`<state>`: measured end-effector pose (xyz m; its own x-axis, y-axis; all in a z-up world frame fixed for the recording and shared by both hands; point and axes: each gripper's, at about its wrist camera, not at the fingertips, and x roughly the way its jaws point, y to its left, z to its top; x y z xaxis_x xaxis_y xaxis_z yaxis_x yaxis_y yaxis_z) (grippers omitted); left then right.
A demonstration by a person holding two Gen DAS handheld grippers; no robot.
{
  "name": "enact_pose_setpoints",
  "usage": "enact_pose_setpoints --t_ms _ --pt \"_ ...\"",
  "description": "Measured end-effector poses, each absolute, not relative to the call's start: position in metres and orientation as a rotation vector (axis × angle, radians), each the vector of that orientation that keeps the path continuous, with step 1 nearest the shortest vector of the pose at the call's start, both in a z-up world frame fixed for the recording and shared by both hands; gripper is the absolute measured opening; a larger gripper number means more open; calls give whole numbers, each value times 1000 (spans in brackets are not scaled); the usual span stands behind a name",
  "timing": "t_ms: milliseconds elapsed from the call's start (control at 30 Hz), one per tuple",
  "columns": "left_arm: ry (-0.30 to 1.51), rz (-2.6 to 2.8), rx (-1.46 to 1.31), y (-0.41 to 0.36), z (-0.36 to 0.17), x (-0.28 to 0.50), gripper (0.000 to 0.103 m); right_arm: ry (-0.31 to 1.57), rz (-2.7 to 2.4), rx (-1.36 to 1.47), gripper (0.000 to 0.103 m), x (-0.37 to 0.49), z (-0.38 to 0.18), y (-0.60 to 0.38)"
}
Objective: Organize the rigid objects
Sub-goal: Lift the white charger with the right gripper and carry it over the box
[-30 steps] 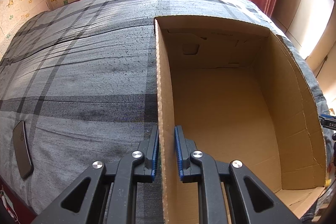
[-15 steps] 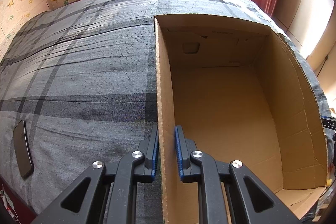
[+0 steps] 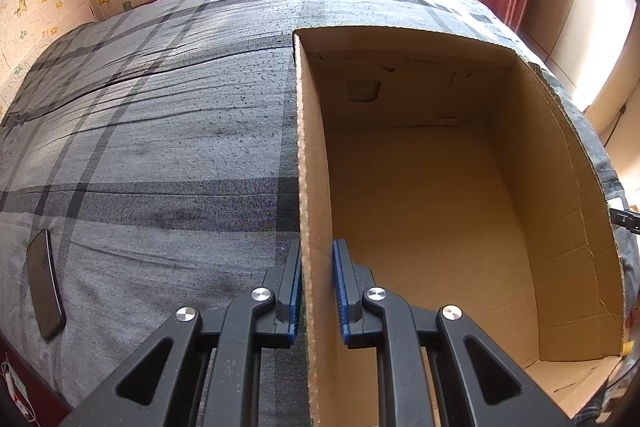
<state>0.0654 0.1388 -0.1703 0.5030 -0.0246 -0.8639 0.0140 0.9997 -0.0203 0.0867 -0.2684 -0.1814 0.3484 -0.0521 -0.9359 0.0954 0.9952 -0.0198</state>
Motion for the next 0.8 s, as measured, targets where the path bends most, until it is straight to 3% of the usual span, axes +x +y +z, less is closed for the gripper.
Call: enact_pose_setpoints --t_ms 800 --pt "1045 -19 -1 137 -169 66 16 1118 117 -39 56 93 -107 -169"
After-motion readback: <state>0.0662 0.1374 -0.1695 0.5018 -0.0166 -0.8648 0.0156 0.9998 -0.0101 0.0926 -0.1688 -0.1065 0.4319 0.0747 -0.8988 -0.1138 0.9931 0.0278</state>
